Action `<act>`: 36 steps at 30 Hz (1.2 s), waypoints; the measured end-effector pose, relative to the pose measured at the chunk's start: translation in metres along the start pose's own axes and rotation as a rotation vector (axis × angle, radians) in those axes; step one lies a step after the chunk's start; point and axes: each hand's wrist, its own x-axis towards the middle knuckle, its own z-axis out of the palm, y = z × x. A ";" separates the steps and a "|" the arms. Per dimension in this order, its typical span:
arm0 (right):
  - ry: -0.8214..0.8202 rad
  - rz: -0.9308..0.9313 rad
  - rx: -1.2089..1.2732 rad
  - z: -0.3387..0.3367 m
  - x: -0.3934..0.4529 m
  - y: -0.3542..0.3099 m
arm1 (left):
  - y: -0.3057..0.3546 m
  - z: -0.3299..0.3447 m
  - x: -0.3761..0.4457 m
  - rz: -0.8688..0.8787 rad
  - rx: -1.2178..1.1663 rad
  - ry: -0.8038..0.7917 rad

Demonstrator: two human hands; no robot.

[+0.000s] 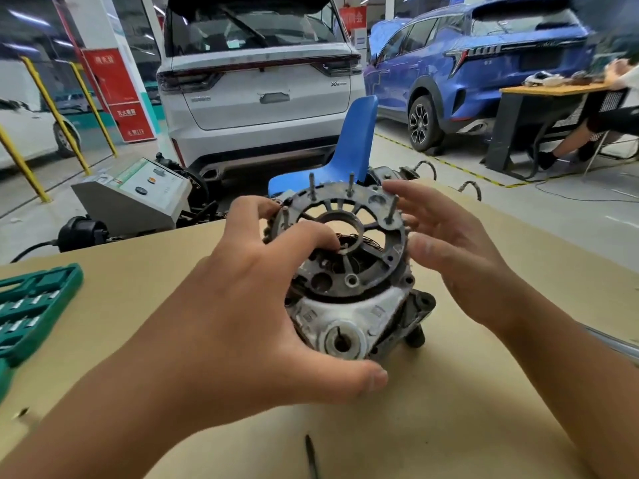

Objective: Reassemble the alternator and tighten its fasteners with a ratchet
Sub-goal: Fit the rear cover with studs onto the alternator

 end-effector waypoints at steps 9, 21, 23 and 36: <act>-0.045 0.001 -0.040 -0.002 -0.003 0.000 | -0.001 0.008 -0.002 0.042 0.011 -0.109; -0.007 0.048 -0.043 -0.010 -0.002 -0.001 | -0.040 -0.019 0.011 0.290 -0.245 -0.196; -0.041 0.043 -0.046 -0.009 -0.002 0.000 | -0.044 -0.018 0.013 0.292 -0.240 -0.214; -0.414 0.140 -0.232 -0.022 -0.004 -0.001 | -0.054 -0.008 0.012 0.230 -0.237 -0.319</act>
